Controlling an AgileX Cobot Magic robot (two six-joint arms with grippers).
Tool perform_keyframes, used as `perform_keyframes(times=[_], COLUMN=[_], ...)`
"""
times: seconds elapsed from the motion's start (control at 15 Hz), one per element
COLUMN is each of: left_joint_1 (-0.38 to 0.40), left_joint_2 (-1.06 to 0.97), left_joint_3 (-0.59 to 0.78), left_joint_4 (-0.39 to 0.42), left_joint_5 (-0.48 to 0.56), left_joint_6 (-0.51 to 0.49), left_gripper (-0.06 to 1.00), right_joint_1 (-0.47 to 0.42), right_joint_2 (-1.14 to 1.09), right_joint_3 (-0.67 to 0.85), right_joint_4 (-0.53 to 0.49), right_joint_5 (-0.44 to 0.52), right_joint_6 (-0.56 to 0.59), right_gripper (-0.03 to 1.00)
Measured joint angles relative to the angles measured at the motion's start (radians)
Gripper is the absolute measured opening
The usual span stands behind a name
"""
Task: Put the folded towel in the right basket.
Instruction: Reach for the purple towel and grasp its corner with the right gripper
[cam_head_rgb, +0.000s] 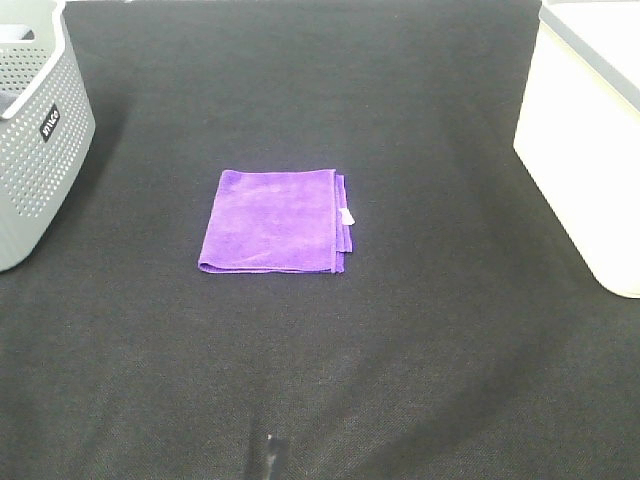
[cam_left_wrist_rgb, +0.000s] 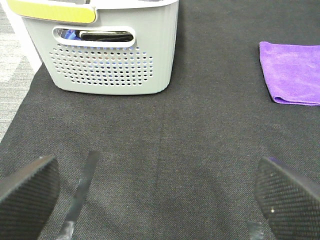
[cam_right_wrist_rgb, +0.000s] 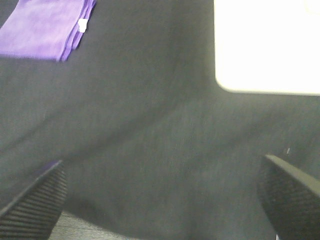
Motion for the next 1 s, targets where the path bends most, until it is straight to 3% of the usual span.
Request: perform_keyframes(times=[0.13,0.2,0.4,0.6,0.67,0.87,1.0], left_joint_1=[0.0,0.0,0.0,0.0,0.0,0.0,0.0], left_joint_2=[0.0,0.0,0.0,0.0,0.0,0.0,0.0], left_joint_3=[0.0,0.0,0.0,0.0,0.0,0.0,0.0], left_joint_4=[0.0,0.0,0.0,0.0,0.0,0.0,0.0], left_joint_5=[0.0,0.0,0.0,0.0,0.0,0.0,0.0], left_joint_6=[0.0,0.0,0.0,0.0,0.0,0.0,0.0], left_gripper=[0.99,0.99,0.99,0.99,0.99,0.99,0.99], right_joint_1=[0.0,0.0,0.0,0.0,0.022,0.211,0.245], right_joint_2=[0.33,0.33,0.798,1.136,1.239,1.62,1.829], right_joint_3=[-0.195,-0.195,-0.578,-0.838,-0.899,-1.061,-1.177], right_joint_4=[0.0,0.0,0.031,0.165,0.23,0.345,0.472], right_joint_5=[-0.031,-0.031,0.085,0.143,0.136,0.024,0.003], right_joint_6=[0.014,0.014,0.023,0.012,0.006,0.011,-0.015], right_gripper=[0.97,0.97,0.97,0.96,0.96,0.95,0.95])
